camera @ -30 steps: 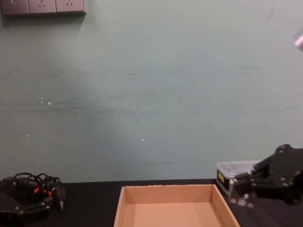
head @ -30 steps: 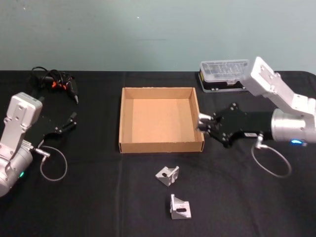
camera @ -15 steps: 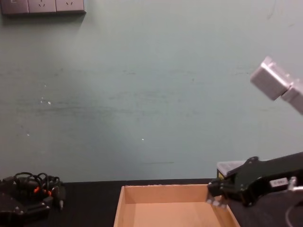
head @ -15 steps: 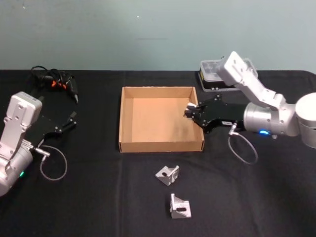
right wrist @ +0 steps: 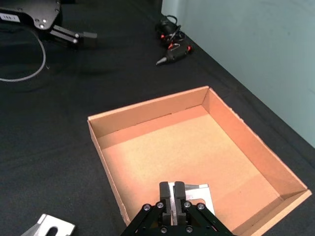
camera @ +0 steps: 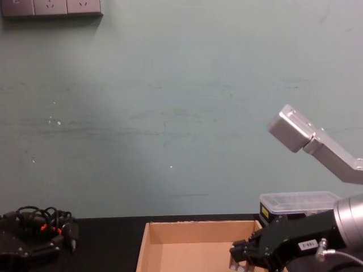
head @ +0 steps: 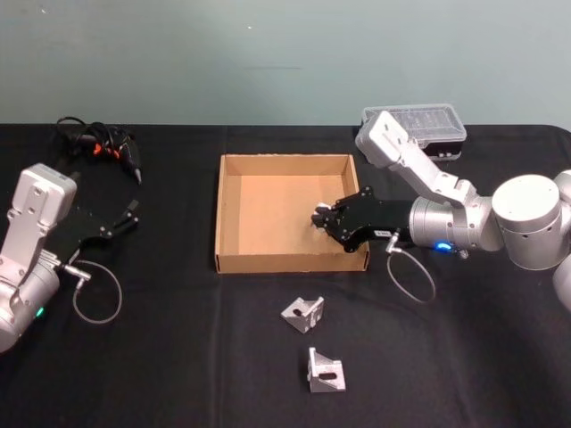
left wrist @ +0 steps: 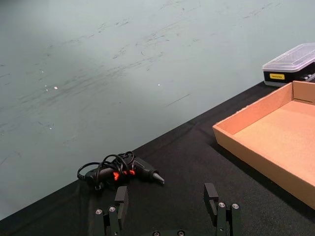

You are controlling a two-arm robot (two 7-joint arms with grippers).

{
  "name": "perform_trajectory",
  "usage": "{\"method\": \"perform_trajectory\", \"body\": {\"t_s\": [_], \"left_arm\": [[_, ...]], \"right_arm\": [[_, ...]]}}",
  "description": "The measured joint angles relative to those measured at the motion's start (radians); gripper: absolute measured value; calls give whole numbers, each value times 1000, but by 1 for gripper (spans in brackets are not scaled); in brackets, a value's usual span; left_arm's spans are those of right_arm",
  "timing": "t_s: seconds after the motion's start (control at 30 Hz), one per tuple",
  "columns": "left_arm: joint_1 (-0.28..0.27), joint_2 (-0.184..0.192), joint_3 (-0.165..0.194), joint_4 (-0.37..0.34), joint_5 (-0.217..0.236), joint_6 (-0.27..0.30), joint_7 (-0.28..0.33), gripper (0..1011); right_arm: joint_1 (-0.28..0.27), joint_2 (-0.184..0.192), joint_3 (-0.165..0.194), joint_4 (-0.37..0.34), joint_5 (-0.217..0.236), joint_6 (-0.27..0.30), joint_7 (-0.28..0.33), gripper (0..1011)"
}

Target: Use one hand to pick up the angle iron from the table and place it into the box.

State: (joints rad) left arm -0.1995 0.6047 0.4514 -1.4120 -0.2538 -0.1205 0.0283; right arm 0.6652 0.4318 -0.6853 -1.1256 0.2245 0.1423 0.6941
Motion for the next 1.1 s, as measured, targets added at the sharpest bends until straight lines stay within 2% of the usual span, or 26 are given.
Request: {"method": "perform_trajectory", "body": {"t_s": [0.2, 0.33, 0.5, 0.6, 0.67, 0.7, 0.73, 0.77, 0.87, 1.0, 1.03, 1.07, 1.1], "left_arm": [[0, 0, 0, 0, 0, 0, 0, 1011], [0, 0, 0, 0, 0, 0, 0, 1011], [0, 0, 0, 0, 0, 0, 0, 1011], [0, 0, 0, 0, 0, 0, 0, 1011], [0, 0, 0, 0, 0, 0, 0, 1011], [0, 0, 0, 0, 0, 0, 0, 1011], [0, 0, 0, 0, 0, 0, 0, 1011], [0, 0, 0, 0, 0, 0, 0, 1011], [0, 0, 0, 0, 0, 0, 0, 1011], [0, 0, 0, 0, 0, 0, 0, 1011], [0, 0, 0, 0, 0, 0, 0, 1011], [0, 0, 0, 0, 0, 0, 0, 1011], [0, 0, 0, 0, 0, 0, 0, 1011]], "right_arm": [[-2, -12, 1, 21, -13, 2, 0, 58], [-4, -15, 5, 25, -20, 5, 0, 135], [-14, -11, 15, 12, -27, 5, -6, 303], [-24, -6, 26, -4, -28, 2, -17, 364], [-41, 6, 45, -38, -28, -4, -36, 482], [-46, 9, 50, -48, -27, -6, -41, 482], [-52, 13, 55, -59, -26, -8, -46, 526], [-72, 28, 73, -104, -22, -12, -60, 565], [-93, 45, 90, -153, -15, -11, -70, 665], [-140, 86, 122, -253, 16, 3, -70, 783], [-140, 86, 122, -253, 16, 3, -70, 791], [-161, 110, 130, -302, 29, 10, -60, 818], [-161, 110, 130, -302, 29, 10, -60, 869]]}}
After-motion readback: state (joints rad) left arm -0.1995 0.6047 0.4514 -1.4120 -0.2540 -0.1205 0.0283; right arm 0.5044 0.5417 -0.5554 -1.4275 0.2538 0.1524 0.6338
